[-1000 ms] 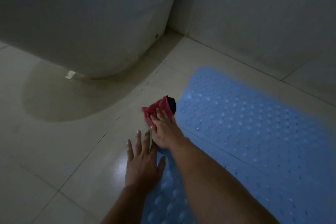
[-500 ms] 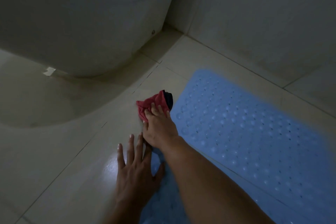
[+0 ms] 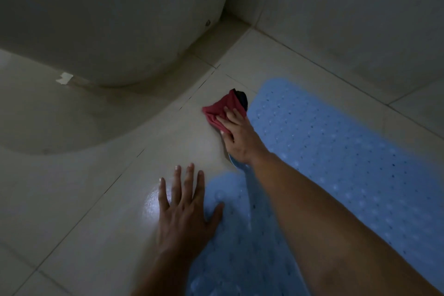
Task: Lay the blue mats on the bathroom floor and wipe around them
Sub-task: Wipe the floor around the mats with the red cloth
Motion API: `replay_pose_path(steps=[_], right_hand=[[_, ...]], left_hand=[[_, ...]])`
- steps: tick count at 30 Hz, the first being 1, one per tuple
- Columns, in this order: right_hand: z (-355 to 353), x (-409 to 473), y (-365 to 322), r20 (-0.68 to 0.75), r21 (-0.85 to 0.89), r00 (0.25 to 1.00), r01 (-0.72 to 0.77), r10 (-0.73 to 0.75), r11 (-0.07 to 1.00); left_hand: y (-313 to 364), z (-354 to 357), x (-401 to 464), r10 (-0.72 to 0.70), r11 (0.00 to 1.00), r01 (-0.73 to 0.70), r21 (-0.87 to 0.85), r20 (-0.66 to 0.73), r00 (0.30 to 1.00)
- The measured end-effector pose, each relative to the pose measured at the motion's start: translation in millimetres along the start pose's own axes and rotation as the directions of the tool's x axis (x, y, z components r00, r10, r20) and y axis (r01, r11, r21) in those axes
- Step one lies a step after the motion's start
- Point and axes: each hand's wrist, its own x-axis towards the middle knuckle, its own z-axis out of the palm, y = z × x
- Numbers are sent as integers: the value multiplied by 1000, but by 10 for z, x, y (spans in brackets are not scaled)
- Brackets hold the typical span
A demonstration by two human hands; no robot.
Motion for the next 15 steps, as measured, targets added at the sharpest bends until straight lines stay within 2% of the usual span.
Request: replay_pose_path(steps=[2, 6, 15], right_hand=[[108, -86, 18, -75, 33, 997, 19, -16, 999], [209, -129, -28, -159, -18, 987, 22, -25, 1000], [241, -81, -15, -139, -131, 990, -3, -15, 991]], left_hand=[[-5, 2, 2, -2, 1000, 2, 6, -1, 1000], [2, 4, 18, -8, 1000, 8, 7, 5, 1000], [18, 24, 9, -4, 1000, 4, -6, 3, 1000]])
